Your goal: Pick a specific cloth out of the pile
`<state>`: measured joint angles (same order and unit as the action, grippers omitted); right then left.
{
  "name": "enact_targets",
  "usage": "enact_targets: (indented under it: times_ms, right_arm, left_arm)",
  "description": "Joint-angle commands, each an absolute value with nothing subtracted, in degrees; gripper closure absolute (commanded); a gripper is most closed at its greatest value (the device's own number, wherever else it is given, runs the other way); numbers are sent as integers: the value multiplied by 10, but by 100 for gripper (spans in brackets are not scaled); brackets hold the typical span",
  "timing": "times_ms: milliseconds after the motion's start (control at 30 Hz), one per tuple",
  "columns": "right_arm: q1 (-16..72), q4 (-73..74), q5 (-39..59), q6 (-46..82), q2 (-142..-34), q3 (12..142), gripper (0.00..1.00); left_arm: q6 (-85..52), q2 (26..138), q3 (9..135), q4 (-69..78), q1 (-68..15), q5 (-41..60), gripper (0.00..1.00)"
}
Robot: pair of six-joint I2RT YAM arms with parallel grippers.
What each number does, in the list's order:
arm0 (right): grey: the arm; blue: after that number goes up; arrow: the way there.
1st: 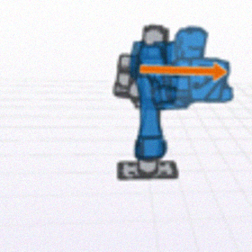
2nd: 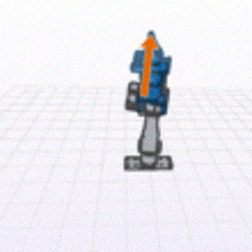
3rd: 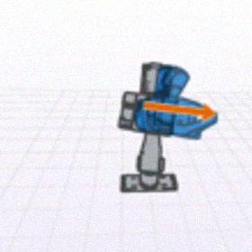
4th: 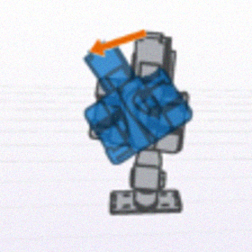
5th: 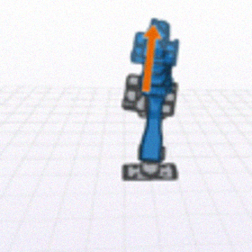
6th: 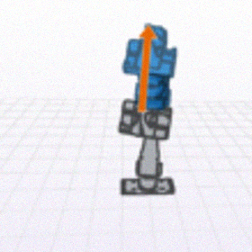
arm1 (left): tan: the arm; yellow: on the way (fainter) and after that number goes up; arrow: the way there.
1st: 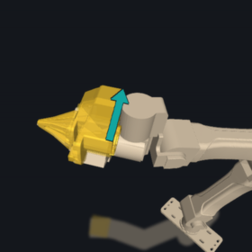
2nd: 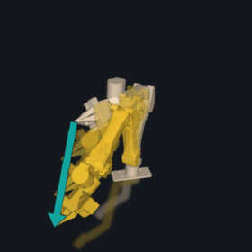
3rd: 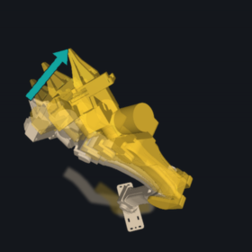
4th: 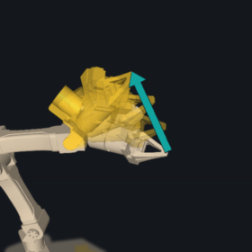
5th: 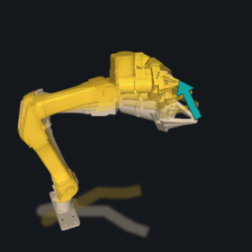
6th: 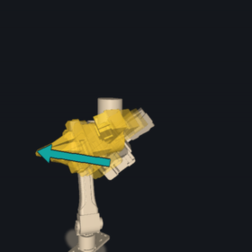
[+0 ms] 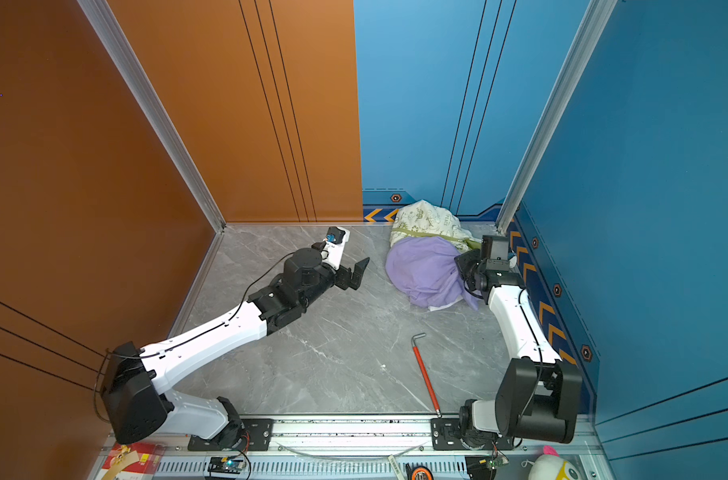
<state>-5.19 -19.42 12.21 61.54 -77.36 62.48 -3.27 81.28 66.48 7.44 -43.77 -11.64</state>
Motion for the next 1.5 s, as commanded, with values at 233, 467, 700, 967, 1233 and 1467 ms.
enact_targets:
  times_ms: [233,467,700,967,1233,1467]
  right_arm:
    - [78,-181,12,523,-792,762,100]
    - [167,-189,-1,437,-856,869,100]
    - [203,-193,73,400,-904,940,100]
    - [228,-203,94,376,-910,948,100]
    - [232,-201,93,399,-907,934,100]
    - [234,-191,72,436,-900,929,100]
  left_arm:
    - [-70,802,701,76,-348,68,2]
    - [-93,767,668,77,-297,114,1]
    - [-122,787,683,88,-308,154,7]
    - [-95,814,699,89,-356,153,8]
    - [-115,875,724,127,-386,151,12]
    - [-169,929,736,177,-402,144,19]
